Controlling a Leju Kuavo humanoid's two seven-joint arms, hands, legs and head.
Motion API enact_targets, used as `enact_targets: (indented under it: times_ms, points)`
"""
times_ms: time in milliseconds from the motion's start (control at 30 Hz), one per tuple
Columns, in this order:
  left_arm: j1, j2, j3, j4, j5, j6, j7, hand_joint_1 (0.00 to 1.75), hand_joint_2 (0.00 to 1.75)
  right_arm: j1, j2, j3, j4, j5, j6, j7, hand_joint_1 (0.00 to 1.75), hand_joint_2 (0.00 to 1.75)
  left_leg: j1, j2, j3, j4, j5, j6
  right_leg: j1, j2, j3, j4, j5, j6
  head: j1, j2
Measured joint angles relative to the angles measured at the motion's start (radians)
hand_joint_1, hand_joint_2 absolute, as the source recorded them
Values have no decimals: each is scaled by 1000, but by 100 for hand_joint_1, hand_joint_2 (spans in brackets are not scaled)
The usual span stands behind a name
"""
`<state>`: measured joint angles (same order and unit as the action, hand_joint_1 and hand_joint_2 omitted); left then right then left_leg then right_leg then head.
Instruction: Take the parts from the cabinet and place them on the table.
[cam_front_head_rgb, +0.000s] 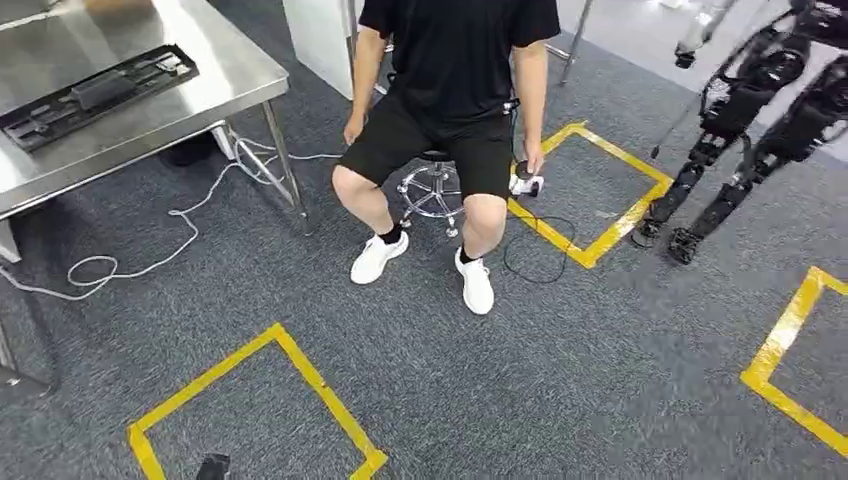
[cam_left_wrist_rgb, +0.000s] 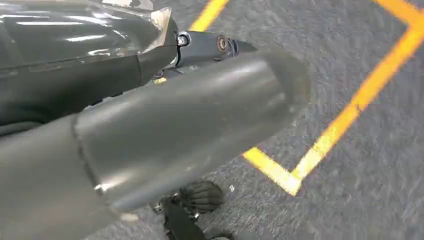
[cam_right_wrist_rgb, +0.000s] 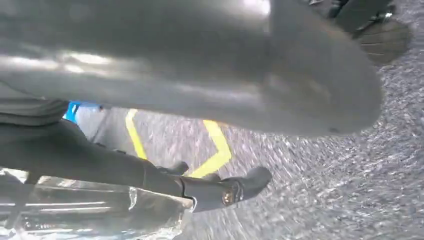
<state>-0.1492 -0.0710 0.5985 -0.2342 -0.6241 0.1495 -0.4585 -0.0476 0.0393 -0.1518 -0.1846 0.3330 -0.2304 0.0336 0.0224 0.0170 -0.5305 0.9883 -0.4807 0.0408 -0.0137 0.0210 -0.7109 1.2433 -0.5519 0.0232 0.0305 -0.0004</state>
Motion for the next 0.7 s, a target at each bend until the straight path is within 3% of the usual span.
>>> enact_targets:
  times_ms: [33,67,100,133,167,200,233,267,300,333,367,400,433,467,500,533,567,600,667,700]
  points:
    - [-2,0,-4,0,-8,-3,5,0,0,0,1,-3,0,-3,0,-5,0,0,-1,16,-2,0,-1,0,-2,-5,-27,57,-14,4,2,0]
    - [-4,0,-12,0,-17,-6,10,0,0,2,1,-6,0,-5,0,-14,0,0,0,31,-2,1,-1,0,-5,-9,-31,70,-11,12,1,0]
    - [-8,0,-22,0,-20,-6,10,0,0,4,-1,-12,0,-5,0,-25,0,0,1,43,-2,1,-1,-1,-10,-13,-9,34,10,23,2,0]
    - [-11,0,-29,0,-22,-6,8,0,0,6,-3,-17,0,-2,0,-36,0,0,3,55,0,1,-2,-3,-14,-22,34,-42,40,35,2,0]
    - [-13,0,-33,0,-20,-1,3,0,0,5,-8,-18,0,8,2,-43,0,0,4,67,3,1,-5,-8,-18,-44,86,-132,69,45,1,0]
    - [-16,2,-34,-1,-14,3,-3,0,0,2,-9,-18,0,17,4,-49,0,0,-1,77,8,2,-7,-15,-18,-99,136,-213,86,47,3,0]
    - [-14,3,-33,-2,-10,9,-8,0,0,-7,-11,-18,0,30,6,-52,0,0,-9,89,5,8,-14,-26,-4,-114,154,-244,87,42,10,0]
    - [-15,7,-33,-3,-5,13,-10,0,0,-12,-14,-18,0,41,11,-52,0,0,-11,100,11,4,-15,-31,-6,-95,150,-242,94,28,4,0]
    - [-18,10,-33,-3,-2,18,-13,0,0,-12,-15,-16,0,52,16,-51,0,0,-12,110,15,3,-15,-35,-5,-83,146,-240,94,25,-5,0]
    - [-20,10,-32,-3,6,18,-18,0,0,-13,-16,-16,0,61,18,-46,0,0,-9,122,19,3,-16,-37,-4,-72,142,-237,93,20,-3,0]
    - [-20,10,-32,-3,7,18,-25,0,0,-18,-18,-15,0,67,21,-41,0,0,-3,134,19,4,-20,-45,-14,-59,144,-240,97,8,-5,0]
    - [-20,15,-32,-3,10,18,-28,0,0,-20,-16,-14,0,69,24,-35,0,0,7,98,15,22,-36,-52,-23,-49,144,-242,101,2,-6,0]
    - [-18,16,-32,-3,14,17,-32,0,0,-23,-17,-14,0,70,25,-31,0,0,7,48,-5,69,-72,-53,-20,-40,142,-242,101,-7,-8,0]
    - [-14,17,-32,-3,17,16,-32,0,0,-32,-16,-14,-1,70,27,-27,0,0,7,16,-41,147,-118,-53,-18,-30,139,-242,105,-21,-9,0]
    - [-6,20,-31,-3,18,16,-31,0,0,-38,-16,-14,-1,69,31,-25,0,0,7,-3,-80,230,-156,-54,-14,-16,137,-242,107,-25,-10,0]
    - [0,22,-30,-3,18,14,-24,0,0,-42,-16,-14,-1,67,35,-19,0,0,7,-11,-111,293,-177,-54,-11,-1,135,-242,107,-25,-10,0]
    - [3,22,-29,-2,18,10,-20,0,0,-42,-16,-14,-1,65,35,-16,0,0,7,-14,-124,314,-172,-54,-9,14,136,-241,107,-24,-10,0]
    - [2,22,-29,-2,18,9,-14,0,0,-41,-17,-14,-1,62,35,-14,0,0,7,-16,-118,294,-148,-52,-9,25,137,-240,107,-24,-10,0]
    - [-1,22,-29,-2,13,4,-2,0,0,-37,-21,-14,-1,55,37,-10,0,0,8,-27,-58,164,-67,-46,-9,50,139,-237,108,-22,-10,0]
    - [-3,23,-30,-2,10,0,3,0,0,-36,-22,-14,-1,51,39,-10,0,0,10,-60,-17,80,-28,-41,-9,63,138,-235,110,-20,-11,0]
